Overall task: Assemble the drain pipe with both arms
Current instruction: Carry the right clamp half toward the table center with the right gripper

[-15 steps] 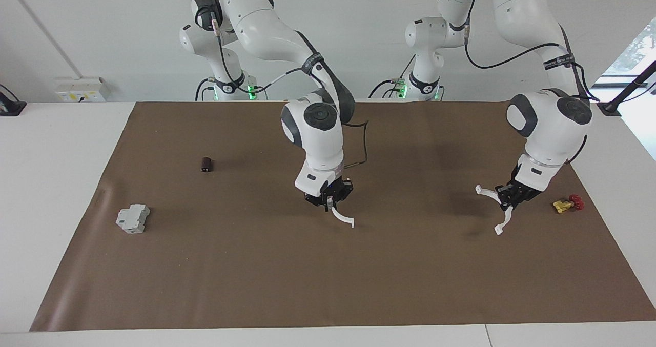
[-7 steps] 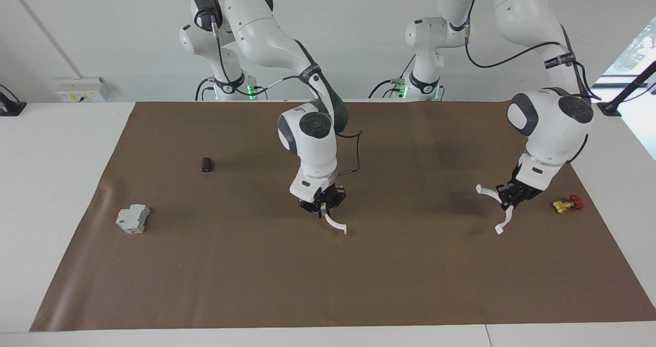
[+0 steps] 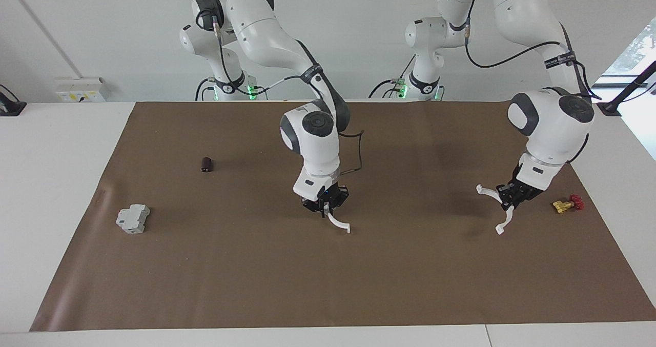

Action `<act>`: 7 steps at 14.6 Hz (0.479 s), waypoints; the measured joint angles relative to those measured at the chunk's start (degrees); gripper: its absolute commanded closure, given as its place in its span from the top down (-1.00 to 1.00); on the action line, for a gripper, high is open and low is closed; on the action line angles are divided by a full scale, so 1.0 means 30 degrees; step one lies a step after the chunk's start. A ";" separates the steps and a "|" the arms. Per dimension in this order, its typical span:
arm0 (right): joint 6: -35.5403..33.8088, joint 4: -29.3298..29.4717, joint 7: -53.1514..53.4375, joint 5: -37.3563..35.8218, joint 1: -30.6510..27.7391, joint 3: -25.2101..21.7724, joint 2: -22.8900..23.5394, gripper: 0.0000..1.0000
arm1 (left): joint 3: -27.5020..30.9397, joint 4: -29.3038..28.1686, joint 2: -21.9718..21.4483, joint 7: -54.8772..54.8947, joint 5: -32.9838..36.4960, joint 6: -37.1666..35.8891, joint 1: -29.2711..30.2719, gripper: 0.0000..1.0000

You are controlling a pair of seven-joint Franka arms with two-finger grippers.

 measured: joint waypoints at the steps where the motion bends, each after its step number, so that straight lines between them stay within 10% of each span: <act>1: 0.0285 -0.0181 0.0000 -0.0002 0.0106 0.0045 0.0026 -1.00 | -0.0004 0.0001 0.0000 0.0000 0.0000 0.0000 -0.0019 -1.00; 5: 0.1122 -0.0417 0.0000 -0.0005 0.0400 0.0061 0.0255 -0.91 | -0.0061 0.0003 0.0000 0.0000 0.0000 -0.0001 -0.0087 -1.00; 7: 0.1169 -0.0412 0.0000 -0.0005 0.0413 0.0060 0.0334 -0.32 | -0.0078 0.0014 -0.0001 0.0000 0.0000 0.0000 -0.0200 -1.00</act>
